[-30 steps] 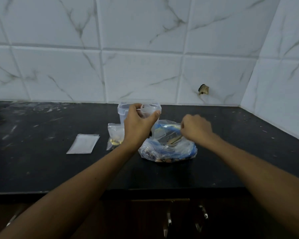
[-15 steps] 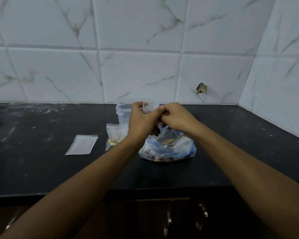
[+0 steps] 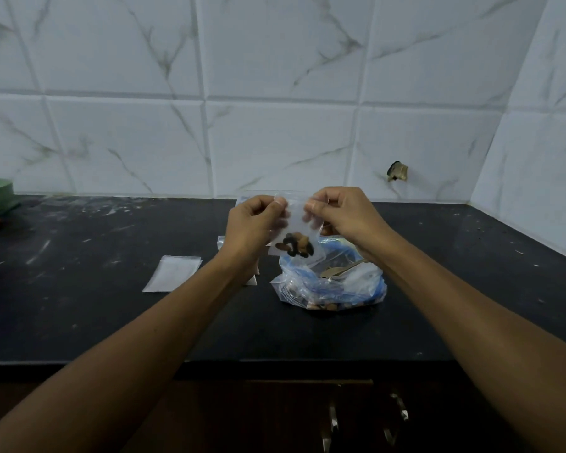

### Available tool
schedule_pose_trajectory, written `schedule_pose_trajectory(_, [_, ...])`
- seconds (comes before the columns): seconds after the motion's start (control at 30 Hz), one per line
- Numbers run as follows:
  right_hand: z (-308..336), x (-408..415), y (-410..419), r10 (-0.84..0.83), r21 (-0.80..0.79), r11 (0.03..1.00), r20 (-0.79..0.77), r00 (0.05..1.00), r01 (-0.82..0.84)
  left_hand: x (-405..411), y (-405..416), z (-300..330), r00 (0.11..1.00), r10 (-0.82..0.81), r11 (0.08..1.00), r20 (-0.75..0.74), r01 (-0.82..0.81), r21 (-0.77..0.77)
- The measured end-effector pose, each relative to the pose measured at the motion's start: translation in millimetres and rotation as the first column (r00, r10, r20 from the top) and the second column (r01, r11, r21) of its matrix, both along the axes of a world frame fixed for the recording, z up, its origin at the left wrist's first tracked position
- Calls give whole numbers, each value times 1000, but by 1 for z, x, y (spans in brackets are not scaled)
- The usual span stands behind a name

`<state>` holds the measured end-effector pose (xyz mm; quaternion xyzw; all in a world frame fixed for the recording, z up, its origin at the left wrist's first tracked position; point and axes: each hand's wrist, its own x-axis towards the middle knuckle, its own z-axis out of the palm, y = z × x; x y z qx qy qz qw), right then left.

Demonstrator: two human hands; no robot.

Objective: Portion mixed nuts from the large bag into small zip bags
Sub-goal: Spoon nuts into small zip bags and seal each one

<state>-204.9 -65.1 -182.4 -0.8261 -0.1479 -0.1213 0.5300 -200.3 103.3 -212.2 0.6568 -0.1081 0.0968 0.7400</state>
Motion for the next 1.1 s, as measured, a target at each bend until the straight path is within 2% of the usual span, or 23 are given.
schedule_pose_trajectory(0.13, [2, 1, 8, 38, -12, 999, 12, 999, -38, -4, 13, 5, 998, -44, 997, 45, 41, 66])
schedule_pose_trajectory(0.37, [3, 4, 33, 100, -52, 994, 62, 993, -97, -7, 40, 11, 989, 28, 980, 148, -56, 190])
schedule_pose_trajectory(0.47, [2, 7, 46, 107, -160, 983, 130, 986, -85, -8, 52, 8, 995, 14, 981, 101, -33, 191])
schedule_pose_trajectory(0.57, [1, 10, 60, 103, -175, 982, 149, 984, -76, -6, 64, 6, 999, -5, 977, 51, -6, 213])
schedule_pose_trajectory(0.73, [-4, 10, 72, 134, -155, 981, 76, 988, -121, -6, 79, 5, 996, 26, 967, 87, -47, 249])
schedule_pose_trajectory(0.9, [-13, 16, 74, 68, -260, 965, 87, 994, -44, -4, 87, -7, 999, 6, 956, 49, -20, 292])
schedule_pose_trajectory(1.1, [-24, 20, 74, 121, -200, 969, -129, 984, -145, 4, 101, -19, 993, 116, 927, 22, -116, 356])
